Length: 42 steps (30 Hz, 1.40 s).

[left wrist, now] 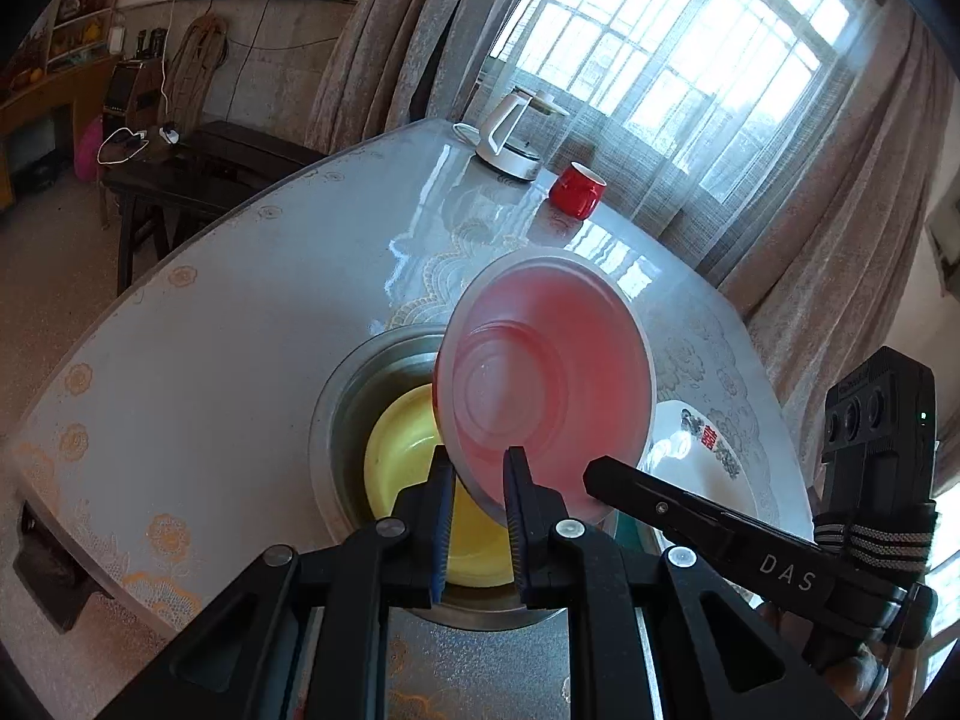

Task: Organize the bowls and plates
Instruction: 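Carry the red bowl over the steel bowl and lower it onto the yellow bowl, then press the red bowl into the yellow bowl and open both grippers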

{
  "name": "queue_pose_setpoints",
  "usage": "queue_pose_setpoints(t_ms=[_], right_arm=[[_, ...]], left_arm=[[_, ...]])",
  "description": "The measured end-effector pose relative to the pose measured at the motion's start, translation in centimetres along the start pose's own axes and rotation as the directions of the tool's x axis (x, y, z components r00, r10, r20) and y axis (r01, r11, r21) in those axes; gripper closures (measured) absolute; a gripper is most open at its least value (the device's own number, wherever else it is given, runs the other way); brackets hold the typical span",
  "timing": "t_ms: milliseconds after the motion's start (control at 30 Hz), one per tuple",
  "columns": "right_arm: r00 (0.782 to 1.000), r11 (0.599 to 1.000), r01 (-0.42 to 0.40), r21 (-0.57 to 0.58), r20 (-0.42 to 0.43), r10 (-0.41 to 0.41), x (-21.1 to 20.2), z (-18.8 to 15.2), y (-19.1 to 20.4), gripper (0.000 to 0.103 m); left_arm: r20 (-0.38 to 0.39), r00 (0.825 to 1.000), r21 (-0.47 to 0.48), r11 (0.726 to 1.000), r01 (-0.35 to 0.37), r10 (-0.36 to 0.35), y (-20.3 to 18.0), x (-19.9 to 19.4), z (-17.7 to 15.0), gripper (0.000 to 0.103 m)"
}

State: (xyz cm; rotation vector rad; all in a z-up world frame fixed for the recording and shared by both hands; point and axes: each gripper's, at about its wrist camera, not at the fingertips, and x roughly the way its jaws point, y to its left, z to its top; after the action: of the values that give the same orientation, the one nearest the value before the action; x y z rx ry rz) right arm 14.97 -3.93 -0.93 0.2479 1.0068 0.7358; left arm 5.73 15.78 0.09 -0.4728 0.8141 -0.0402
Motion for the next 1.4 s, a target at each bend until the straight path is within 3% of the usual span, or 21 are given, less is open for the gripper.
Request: queue_pose_setpoints(t_ms=[367,500,867,1400], right_arm=[[0.994,0.999,0.045,0.001,-0.102,-0.044,2.3,-1.7,-0.5,0.086],[0.992,0.995,0.088,-0.046,-0.085,-0.091,1.9,-1.7,0.1,0.081],[0.991,0.987,0.122,-0.105,-0.046,-0.127,1.5,-1.6,0.3,0.076],[0.983,0.974,0.183,-0.132,0.017,-0.183,0.5,-0.9,0.0,0.074]], left_arm=[[-0.096,0.995,-0.052,0.998,-0.018,0.013,1.6,1.8,-2.2,0.087],[-0.101,0.995,-0.034,0.999,-0.021,0.017,1.5,2.1,-2.2,0.087],[-0.088,0.995,0.001,0.999,-0.046,0.046,1.4,2.5,-2.0,0.087],[-0.072,0.995,0.044,0.997,-0.063,0.066,1.1,2.4,-2.2,0.087]])
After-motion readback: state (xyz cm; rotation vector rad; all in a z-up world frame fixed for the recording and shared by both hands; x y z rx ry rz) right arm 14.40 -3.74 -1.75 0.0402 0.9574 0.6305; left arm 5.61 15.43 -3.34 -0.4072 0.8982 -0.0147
